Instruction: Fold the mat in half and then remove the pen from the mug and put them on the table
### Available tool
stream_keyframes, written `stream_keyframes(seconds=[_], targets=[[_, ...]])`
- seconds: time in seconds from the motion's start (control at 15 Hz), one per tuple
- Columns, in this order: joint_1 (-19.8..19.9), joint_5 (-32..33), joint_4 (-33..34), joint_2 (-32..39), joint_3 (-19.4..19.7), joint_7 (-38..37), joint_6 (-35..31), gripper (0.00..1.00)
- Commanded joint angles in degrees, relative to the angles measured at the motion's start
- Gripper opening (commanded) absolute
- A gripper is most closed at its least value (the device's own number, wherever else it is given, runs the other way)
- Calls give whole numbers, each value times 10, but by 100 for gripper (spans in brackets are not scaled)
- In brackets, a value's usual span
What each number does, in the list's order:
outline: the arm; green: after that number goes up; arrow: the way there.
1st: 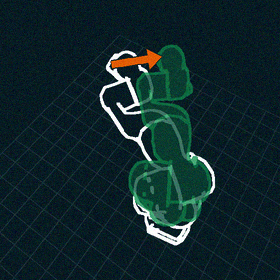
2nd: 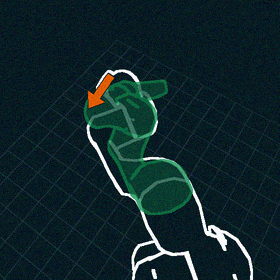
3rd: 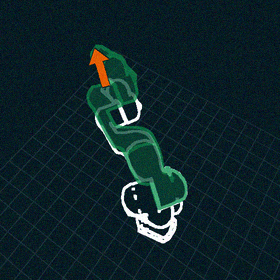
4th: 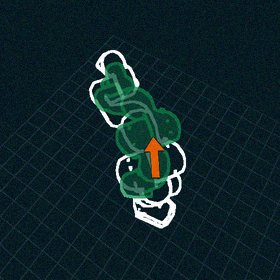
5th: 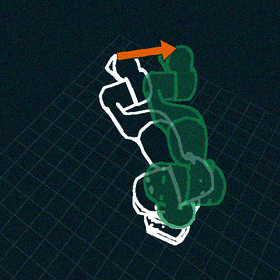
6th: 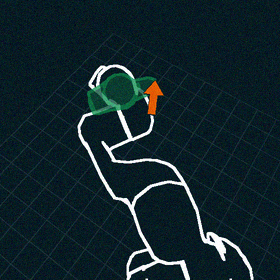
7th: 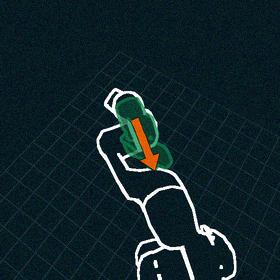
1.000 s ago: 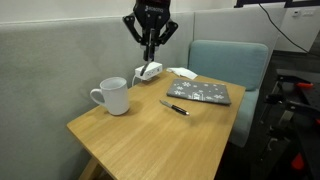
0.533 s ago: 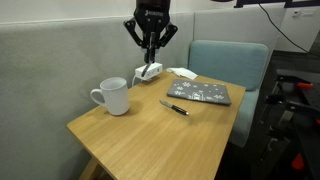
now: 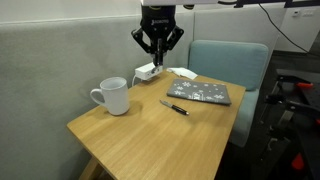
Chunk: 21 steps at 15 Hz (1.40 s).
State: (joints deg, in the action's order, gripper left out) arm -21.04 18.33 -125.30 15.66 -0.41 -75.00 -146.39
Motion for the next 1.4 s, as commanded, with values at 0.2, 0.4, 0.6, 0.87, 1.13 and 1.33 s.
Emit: stream_keyframes(seconds=[0.2,0.4,0.6,0.87,1.13,1.33], targets=[[-14,42,11,35,-10,-68,56,3],[-16,42,19,61,-6,-78,65,3],[-18,47,32,89,6,-89,65,3],[-22,64,58,130,22,-90,48,3],[-25,76,89,168,31,-83,35,3],[-31,79,107,190,32,-73,20,3]])
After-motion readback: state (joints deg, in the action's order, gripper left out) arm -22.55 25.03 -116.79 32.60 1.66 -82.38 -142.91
